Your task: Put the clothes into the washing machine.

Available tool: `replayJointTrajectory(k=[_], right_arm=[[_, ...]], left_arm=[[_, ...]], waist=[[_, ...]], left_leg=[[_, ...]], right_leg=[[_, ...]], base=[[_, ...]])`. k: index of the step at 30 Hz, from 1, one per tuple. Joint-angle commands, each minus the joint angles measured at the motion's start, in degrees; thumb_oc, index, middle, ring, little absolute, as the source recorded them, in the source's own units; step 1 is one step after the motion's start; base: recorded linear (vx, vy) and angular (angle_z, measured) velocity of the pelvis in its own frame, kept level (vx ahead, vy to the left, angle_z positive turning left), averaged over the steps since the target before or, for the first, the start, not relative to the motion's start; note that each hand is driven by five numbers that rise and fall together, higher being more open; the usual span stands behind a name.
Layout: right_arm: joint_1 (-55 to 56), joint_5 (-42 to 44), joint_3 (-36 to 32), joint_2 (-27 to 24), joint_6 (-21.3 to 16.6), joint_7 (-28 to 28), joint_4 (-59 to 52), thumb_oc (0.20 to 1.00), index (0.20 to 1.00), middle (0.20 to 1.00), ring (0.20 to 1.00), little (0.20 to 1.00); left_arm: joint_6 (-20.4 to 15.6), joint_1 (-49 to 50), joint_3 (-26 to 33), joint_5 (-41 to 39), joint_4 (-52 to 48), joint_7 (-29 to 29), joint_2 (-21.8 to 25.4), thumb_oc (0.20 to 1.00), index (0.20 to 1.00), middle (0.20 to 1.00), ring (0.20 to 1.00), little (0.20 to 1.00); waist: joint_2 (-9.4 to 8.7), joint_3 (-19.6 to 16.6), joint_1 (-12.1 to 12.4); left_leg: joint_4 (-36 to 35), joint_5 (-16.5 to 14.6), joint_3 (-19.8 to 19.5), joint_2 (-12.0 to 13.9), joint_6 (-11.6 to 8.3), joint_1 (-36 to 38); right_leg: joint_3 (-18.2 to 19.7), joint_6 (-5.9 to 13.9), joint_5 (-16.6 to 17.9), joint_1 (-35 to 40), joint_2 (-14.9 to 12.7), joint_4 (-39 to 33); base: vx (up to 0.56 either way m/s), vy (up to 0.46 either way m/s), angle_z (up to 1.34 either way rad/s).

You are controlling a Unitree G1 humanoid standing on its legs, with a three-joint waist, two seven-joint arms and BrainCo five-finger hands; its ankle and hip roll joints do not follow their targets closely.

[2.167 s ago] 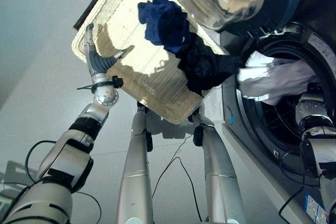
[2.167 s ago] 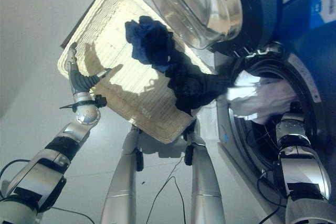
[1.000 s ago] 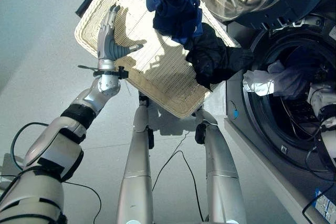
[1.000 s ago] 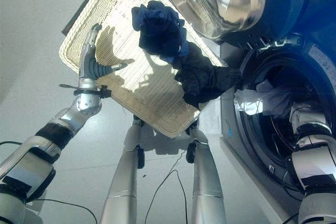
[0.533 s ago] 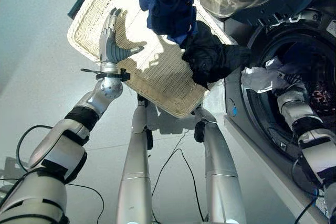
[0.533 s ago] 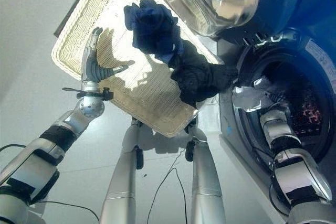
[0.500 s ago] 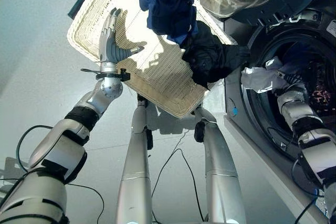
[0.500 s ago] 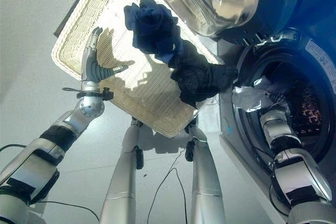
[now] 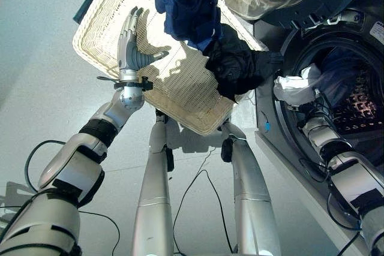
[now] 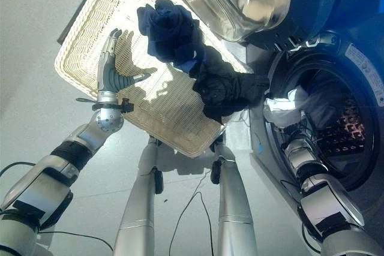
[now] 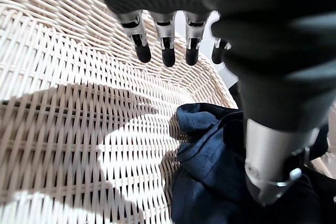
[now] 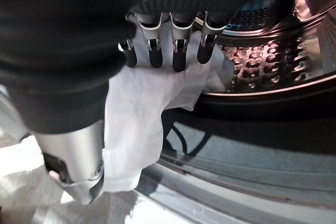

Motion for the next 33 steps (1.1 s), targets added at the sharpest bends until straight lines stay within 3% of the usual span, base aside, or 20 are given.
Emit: replayJointTrajectory(k=[1,5,6,9,17,18,19,22,33], right_arm=[[-0.6,-4.9,3.0,-4.2,2.5,0.2,2.4,1.0,1.0,1.0,1.0,1.0],[-2.1,-7.6,4.5,-4.2,3.5,0.1,3.3,1.0,1.0,1.0,1.0,1.0],[-3.4,-10.4,6.0,-4.2,5.7,0.4,3.9,1.0,1.0,1.0,1.0,1.0],[-4.2,-12.7,7.0,-4.1,7.0,0.9,4.7,1.0,1.0,1.0,1.0,1.0],[-8.1,-13.5,8.5,-3.8,11.0,-1.0,6.3,1.0,1.0,1.0,1.0,1.0],[-9.0,-14.2,8.7,-3.8,12.3,-0.5,6.5,0.398,0.398,0.398,0.398,0.398],[-9.2,-14.2,8.9,-3.9,12.8,-0.4,6.5,0.2,0.2,0.2,0.2,0.2],[-10.2,-15.1,9.3,-3.6,14.8,0.3,7.2,0.2,0.2,0.2,0.2,0.2],[-10.1,-15.7,9.7,-4.1,14.7,1.0,7.7,0.2,0.2,0.2,0.2,0.2]], left_arm=[[-2.0,-2.5,3.3,0.8,0.2,1.3,-2.8,1.0,1.0,1.0,1.0,1.0],[-1.7,-2.8,3.1,1.0,0.1,1.2,-3.3,1.0,1.0,1.0,1.0,1.0],[-1.7,-3.2,2.7,0.4,0.3,1.2,-3.5,1.0,1.0,1.0,1.0,1.0],[-1.9,-3.4,2.8,0.2,0.5,1.1,-3.7,1.0,1.0,1.0,1.0,1.0],[-1.9,-3.5,2.7,-0.3,0.1,0.8,-4.6,1.0,1.0,1.0,1.0,1.0],[-1.9,-3.5,2.9,-0.3,0.1,0.7,-4.8,1.0,1.0,1.0,1.0,1.0],[-1.9,-3.4,3.0,-0.2,-0.1,0.6,-4.9,1.0,1.0,1.0,1.0,1.0],[-2.0,-3.1,3.1,-0.1,-0.2,0.9,-5.5,1.0,1.0,1.0,1.0,1.0],[-2.5,-2.0,3.6,-0.7,-1.5,0.6,-5.3,1.0,1.0,1.0,1.0,1.0]], waist=[[1.66,-1.0,0.4],[1.98,-1.0,0.6],[2.26,-1.0,0.8],[2.48,-1.0,1.0],[3.32,-1.0,1.8],[3.54,-1.0,2.0],[3.61,-1.0,2.0],[3.99,-1.0,2.3],[4.17,-1.0,2.6]], left_leg=[[8.0,-7.5,3.9,-1.9,-0.2,-0.2],[7.7,-7.3,3.9,-2.0,-0.23,-0.2],[7.6,-7.1,3.9,-2.1,-0.21,-0.1],[7.5,-7.0,3.8,-2.2,-0.16,-0.1],[7.3,-6.7,3.4,-2.5,-0.11,-0.1],[7.0,-6.6,3.4,-2.6,-0.09,0.0],[6.9,-6.6,3.3,-2.6,-0.07,0.0],[6.9,-6.4,3.4,-2.6,-0.06,-0.1],[6.8,-6.3,3.2,-2.9,0.18,-0.1]], right_leg=[[-2.0,5.66,12.9,4.2,3.6,-15.7],[-2.1,5.68,13.0,4.2,3.4,-15.9],[-2.0,5.67,13.2,4.2,3.4,-16.0],[-2.2,5.66,13.2,4.3,3.3,-16.1],[-2.3,5.69,13.4,4.2,3.0,-16.2],[-2.3,5.67,13.4,4.2,3.0,-16.3],[-2.4,5.65,13.5,4.2,3.0,-16.4],[-2.4,5.57,13.4,4.0,2.9,-16.1],[-2.4,5.51,13.5,4.0,3.0,-16.1]], base=[[0.0,0.0,0.0],[0.0,0.0,0.0],[0.0,0.0,0.0],[0.0,0.0,0.0],[0.0,0.0,0.0],[0.0,0.0,0.0],[0.0,0.0,0.0],[0.0,0.01,0.0],[0.0,0.0,0.0]])
